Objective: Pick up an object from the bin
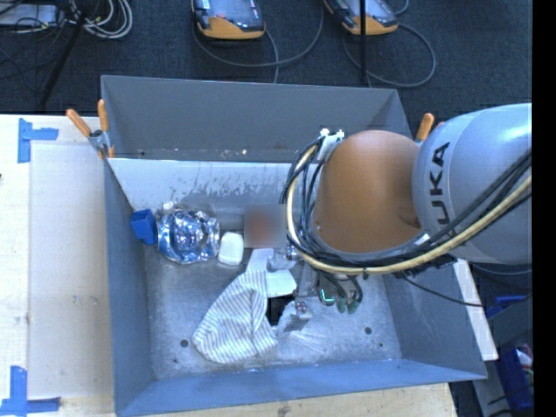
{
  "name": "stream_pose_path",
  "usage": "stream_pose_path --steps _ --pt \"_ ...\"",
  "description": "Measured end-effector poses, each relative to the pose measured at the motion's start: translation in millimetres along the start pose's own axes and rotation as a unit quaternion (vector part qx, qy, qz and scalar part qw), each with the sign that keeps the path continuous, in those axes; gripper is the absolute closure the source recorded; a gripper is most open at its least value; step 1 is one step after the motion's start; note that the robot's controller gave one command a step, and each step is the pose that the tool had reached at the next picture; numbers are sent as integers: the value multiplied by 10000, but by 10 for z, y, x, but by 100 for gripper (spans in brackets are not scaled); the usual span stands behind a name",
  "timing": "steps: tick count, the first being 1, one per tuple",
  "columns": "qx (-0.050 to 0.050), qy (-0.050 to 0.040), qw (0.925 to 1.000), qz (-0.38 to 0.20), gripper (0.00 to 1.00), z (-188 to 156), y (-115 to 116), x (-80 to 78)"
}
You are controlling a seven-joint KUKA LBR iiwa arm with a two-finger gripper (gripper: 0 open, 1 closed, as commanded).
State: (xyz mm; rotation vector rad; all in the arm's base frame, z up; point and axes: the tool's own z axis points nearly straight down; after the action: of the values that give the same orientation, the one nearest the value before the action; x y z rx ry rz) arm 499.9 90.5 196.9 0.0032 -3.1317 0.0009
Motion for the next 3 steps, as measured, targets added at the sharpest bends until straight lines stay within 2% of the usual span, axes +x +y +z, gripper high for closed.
stream_pose_path --steps 1,2,3 --pt "-4 -37 10000 13 0 -33 -4 -17" --pt "-4 -63 9992 -386 0 308 -105 -85" --pt "-33 -192 9933 -1135 100 1126 -431 -448"
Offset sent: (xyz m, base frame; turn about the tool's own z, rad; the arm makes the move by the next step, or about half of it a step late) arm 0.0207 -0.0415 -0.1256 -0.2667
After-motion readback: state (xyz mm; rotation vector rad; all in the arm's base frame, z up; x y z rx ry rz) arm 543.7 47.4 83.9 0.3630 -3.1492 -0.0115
